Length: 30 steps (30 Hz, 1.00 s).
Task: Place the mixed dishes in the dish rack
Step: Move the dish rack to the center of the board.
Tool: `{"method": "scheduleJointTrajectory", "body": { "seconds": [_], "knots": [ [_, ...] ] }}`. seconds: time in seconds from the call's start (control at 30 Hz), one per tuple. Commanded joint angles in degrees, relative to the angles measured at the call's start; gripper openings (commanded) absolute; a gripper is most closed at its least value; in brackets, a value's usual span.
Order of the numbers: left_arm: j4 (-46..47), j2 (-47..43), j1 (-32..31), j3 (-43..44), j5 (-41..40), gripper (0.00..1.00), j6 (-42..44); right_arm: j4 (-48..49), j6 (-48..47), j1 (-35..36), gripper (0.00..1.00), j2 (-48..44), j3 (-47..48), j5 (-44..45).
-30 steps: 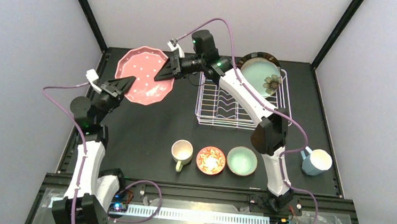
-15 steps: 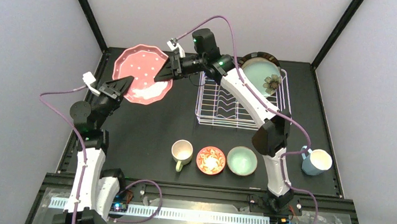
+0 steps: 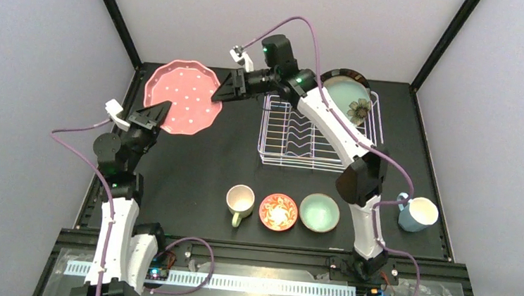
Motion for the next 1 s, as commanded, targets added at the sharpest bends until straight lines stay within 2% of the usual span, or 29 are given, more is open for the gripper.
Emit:
{"method": "scheduleJointTrajectory", "body": {
  "seconds": [0.0,0.23,0.4,0.63,0.97],
  "knots": [
    [4.65,-0.61,-0.28,2.24,-3.41,0.01,-0.79,-2.77,-3.09,-2.52,0.91,-4.46,0.04,7.22],
    [-0.53,2.52,-0.25,6.45,-5.34,0.01,3.00,-12.58,-7.75,-10.83,0.91,-8.57,-0.89,34.28],
    [-4.25,5.71,-0.27,10.10,-5.04,0.01,7.00,-15.98,-10.78,-15.40,0.91,-10.00,-8.53,48.98],
    [-6.17,8.29,-0.26,11.30,-4.36,0.01,9.80,-16.12,-14.21,-16.50,0.91,-8.07,-17.04,58.67],
    [-8.33,9.68,-0.28,12.98,-3.87,0.01,12.50,-18.27,-11.13,-16.75,0.92,-3.11,-18.78,64.96]
  ]
}}
